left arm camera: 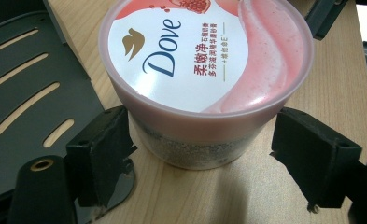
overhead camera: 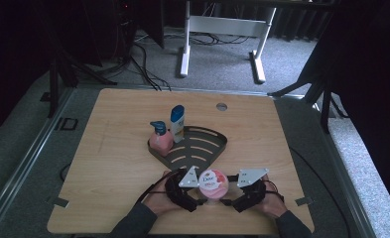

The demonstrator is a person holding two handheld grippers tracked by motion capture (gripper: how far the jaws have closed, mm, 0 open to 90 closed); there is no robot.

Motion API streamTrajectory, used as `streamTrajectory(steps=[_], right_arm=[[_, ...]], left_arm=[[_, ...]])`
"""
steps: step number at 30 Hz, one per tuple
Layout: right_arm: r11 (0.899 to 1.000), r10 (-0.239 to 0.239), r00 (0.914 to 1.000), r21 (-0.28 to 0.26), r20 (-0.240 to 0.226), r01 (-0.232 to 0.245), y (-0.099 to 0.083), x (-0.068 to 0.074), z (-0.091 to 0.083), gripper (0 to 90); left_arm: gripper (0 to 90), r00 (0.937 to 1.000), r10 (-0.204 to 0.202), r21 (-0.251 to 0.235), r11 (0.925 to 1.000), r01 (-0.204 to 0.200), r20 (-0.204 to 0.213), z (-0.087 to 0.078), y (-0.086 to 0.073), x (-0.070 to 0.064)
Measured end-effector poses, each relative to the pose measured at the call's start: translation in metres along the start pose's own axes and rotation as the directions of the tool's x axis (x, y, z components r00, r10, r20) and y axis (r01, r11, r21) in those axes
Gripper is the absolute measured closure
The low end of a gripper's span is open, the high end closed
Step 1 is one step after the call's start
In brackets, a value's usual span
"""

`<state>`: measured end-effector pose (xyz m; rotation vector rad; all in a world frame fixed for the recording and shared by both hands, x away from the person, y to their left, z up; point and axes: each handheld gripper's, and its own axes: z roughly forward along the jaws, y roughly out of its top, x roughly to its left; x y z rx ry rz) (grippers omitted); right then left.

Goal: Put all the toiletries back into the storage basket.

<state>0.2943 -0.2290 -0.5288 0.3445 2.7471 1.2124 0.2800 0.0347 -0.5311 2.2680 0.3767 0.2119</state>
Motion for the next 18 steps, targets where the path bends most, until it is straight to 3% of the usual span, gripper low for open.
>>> streamTrajectory(steps=[3, 18], right_arm=[[1.000, 0.008, 1.0000, -0.003, 0.006, -0.007, -0.0009, -0.0010, -0.0014, 20.2], [1.000, -0.008, 0.9998, -0.012, 0.019, 0.008, 0.0042, -0.0001, -0.0010, 20.2]], left_arm=[[27.2, 0.9999, -0.011, -0.007, 0.9999, 0.011, 0.009, -0.0010, -0.0013, 0.0015], [25.9, 0.9997, -0.005, -0.012, 0.9999, 0.004, -0.024, -0.0058, -0.0007, 0.0000]])
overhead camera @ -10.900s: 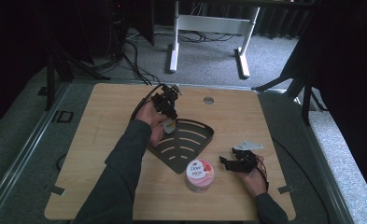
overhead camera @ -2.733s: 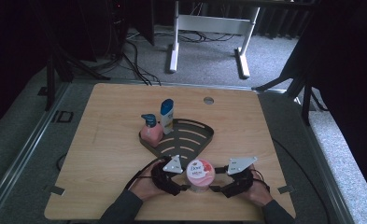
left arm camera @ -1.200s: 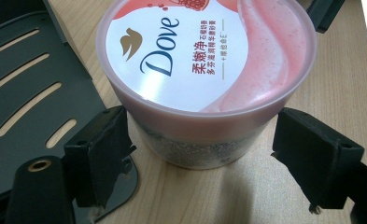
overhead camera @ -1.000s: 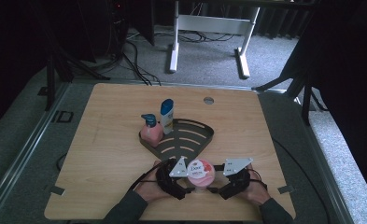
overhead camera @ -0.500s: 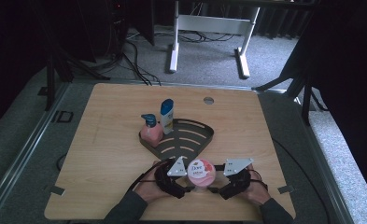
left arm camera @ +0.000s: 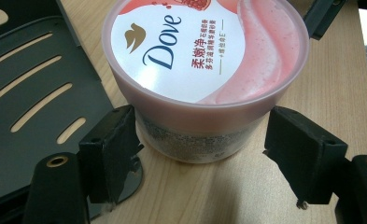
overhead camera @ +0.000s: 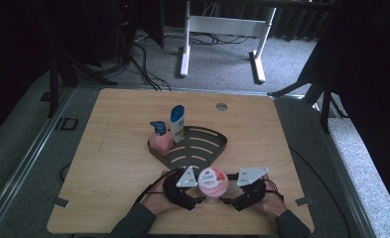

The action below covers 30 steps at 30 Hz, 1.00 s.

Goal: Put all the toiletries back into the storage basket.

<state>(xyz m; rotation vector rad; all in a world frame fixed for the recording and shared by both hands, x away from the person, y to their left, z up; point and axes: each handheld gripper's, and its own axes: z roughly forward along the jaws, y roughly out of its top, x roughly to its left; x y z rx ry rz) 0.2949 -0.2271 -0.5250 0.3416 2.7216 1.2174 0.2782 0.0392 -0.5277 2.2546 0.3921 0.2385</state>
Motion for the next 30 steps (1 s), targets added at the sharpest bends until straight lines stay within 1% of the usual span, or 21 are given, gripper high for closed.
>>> streamTrajectory(steps=[6, 10, 18, 21, 23, 26, 30], right_arm=[[1.000, -0.011, 0.9999, -0.002, 0.008, 0.011, 0.003, 0.000, 0.003, 20.2], [1.000, -0.014, 0.9998, -0.001, 0.013, 0.014, 0.006, 0.000, 0.004, 20.3], [1.000, -0.019, 0.9998, -0.005, 0.010, 0.019, 0.012, -0.001, 0.007, 20.2], [1.000, -0.023, 0.9997, -0.008, 0.009, 0.023, 0.014, -0.002, 0.009, 20.3], [1.000, -0.023, 0.9997, -0.008, 0.007, 0.023, 0.016, -0.003, 0.010, 20.3], [1.000, -0.028, 0.9996, -0.012, 0.008, 0.028, 0.019, -0.005, 0.012, 20.3], [1.000, -0.026, 0.9996, -0.011, 0.007, 0.027, 0.022, -0.007, 0.014, 20.3]], left_arm=[[24.2, 0.9999, -0.007, 0.008, 0.9999, 0.007, -0.014, -0.001, -0.001, 0.001], [23.4, 0.9996, -0.020, 0.002, 0.9998, 0.020, -0.020, -0.002, -0.002, 0.001], [23.3, 0.9991, -0.012, 0.014, 0.9998, 0.012, -0.042, -0.009, -0.001, 0.003], [23.0, 0.9986, -0.020, 0.009, 0.9998, 0.020, -0.048, -0.011, -0.001, 0.004], [22.9, 0.9984, -0.016, 0.017, 0.9997, 0.017, -0.054, -0.013, -0.001, 0.006], [22.5, 0.9979, -0.021, 0.011, 0.9997, 0.021, -0.061, -0.014, -0.001, 0.008], [22.4, 0.9976, -0.018, 0.018, 0.9997, 0.019, -0.067, -0.016, 0.000, 0.011]])
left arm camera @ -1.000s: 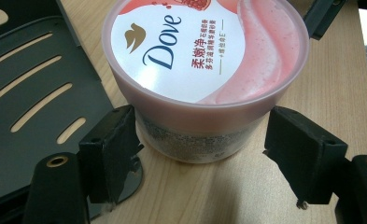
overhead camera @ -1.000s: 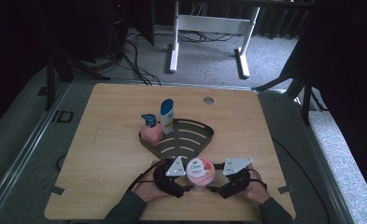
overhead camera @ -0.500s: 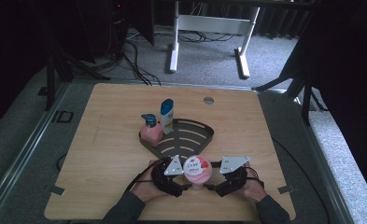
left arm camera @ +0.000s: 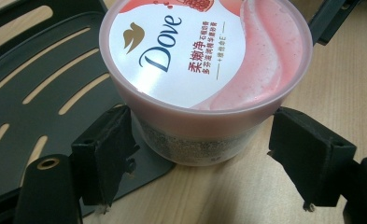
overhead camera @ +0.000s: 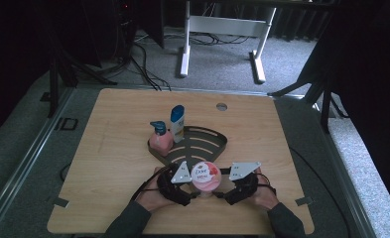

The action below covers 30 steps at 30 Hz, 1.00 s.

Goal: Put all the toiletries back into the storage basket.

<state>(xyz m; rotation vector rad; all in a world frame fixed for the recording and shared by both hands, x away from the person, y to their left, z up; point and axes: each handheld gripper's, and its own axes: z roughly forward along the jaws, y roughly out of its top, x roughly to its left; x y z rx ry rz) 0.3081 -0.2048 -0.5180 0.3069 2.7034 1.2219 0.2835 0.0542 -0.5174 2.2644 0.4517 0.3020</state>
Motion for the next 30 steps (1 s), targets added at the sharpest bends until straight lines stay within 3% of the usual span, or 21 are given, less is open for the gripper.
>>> streamTrajectory(steps=[30], right_arm=[[1.000, -0.025, 0.9997, -0.004, 0.005, 0.025, 0.019, -0.015, 0.015, 20.2]], left_arm=[[21.4, 0.9992, -0.022, 0.013, 0.9997, 0.023, -0.033, -0.008, -0.002, 0.020]])
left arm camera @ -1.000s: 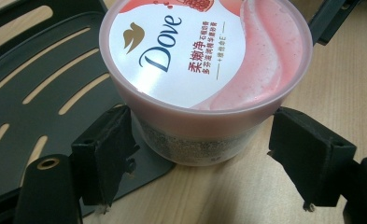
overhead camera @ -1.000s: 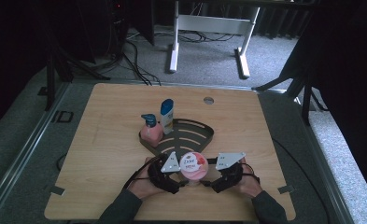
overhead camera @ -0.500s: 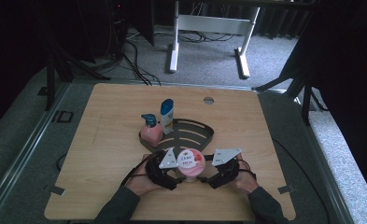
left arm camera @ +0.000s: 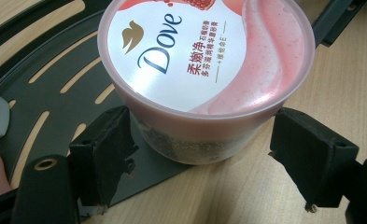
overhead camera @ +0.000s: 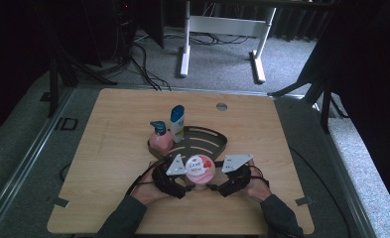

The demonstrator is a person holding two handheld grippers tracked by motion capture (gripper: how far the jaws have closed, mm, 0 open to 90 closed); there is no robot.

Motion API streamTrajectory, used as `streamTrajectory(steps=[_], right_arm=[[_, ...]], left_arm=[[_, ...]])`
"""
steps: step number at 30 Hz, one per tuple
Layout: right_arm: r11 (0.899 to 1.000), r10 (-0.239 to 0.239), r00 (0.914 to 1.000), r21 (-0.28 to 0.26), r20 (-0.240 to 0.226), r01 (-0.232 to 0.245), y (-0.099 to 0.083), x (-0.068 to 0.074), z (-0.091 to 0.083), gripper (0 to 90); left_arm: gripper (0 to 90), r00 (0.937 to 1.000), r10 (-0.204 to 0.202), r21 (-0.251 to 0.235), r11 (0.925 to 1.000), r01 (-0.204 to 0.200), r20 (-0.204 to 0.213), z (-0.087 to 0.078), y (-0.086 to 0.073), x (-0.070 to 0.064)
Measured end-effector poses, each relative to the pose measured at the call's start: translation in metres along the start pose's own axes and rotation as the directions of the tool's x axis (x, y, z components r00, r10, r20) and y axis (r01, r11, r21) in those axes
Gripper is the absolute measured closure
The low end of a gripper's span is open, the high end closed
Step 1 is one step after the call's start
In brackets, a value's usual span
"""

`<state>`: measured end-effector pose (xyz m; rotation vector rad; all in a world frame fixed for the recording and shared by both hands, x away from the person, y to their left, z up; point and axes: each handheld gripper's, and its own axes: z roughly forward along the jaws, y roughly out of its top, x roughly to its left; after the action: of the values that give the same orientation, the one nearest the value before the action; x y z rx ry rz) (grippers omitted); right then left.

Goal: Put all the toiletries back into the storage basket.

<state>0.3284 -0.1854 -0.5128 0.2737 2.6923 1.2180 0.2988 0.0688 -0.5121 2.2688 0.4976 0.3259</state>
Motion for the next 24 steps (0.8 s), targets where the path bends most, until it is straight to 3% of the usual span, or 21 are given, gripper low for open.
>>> streamTrajectory(steps=[24], right_arm=[[1.000, 0.017, 0.9998, -0.007, 0.014, -0.016, 0.005, -0.019, 0.004, 20.2]], left_arm=[[21.4, 0.9997, -0.021, -0.007, 0.9998, 0.020, -0.016, 0.006, 0.006, 0.018]])
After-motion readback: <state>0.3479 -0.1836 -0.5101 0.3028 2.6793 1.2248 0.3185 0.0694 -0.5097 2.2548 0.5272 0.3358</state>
